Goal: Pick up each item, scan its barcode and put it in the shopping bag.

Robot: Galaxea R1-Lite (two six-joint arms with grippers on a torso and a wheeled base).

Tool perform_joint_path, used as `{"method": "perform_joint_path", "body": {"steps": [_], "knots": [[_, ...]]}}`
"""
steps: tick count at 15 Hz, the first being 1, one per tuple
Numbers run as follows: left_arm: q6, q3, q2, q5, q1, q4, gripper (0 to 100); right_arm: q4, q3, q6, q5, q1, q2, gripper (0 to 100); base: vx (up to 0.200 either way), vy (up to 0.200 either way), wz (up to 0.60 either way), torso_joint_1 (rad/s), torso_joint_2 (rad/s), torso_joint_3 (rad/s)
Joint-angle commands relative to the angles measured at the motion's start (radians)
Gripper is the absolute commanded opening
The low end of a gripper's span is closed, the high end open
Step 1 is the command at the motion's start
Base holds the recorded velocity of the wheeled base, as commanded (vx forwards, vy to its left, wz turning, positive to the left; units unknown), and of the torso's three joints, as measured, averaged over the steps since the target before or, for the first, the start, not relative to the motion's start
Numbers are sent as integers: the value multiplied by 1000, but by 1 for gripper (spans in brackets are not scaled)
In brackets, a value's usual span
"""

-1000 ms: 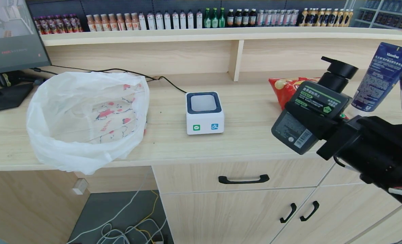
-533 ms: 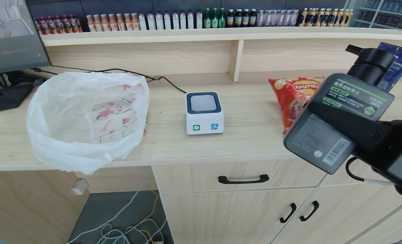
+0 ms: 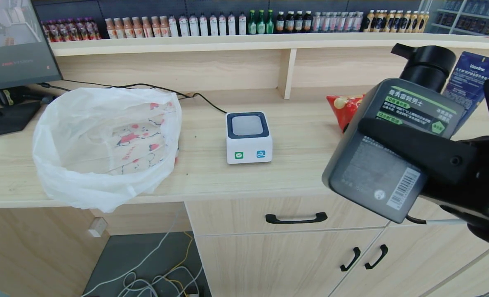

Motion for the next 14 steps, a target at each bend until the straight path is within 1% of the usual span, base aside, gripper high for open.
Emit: {"method": "perform_joint_path", "body": {"steps": [1,3,4,5,7,8,14], "knots": [[0,0,0,0,0,0,100,-21,-9,20,1,101,27,0,0,0,0,0,0,0],[0,0,0,0,-1,2,100,-55,-23,26,1,179,70,0,0,0,0,0,0,0],[0,0,0,0,0,2,100,-75,-33,26,1,195,98,0,0,0,0,0,0,0],[0,0,0,0,0,0,100,-116,-53,24,1,201,142,0,0,0,0,0,0,0],[0,0,0,0,0,0,100,-129,-118,24,1,201,196,0,0,0,0,0,0,0],[0,0,0,0,0,0,100,-129,-130,26,1,201,210,0,0,0,0,0,0,0],[0,0,0,0,0,2,100,-129,-142,18,1,208,225,0,0,0,0,0,0,0]]}}
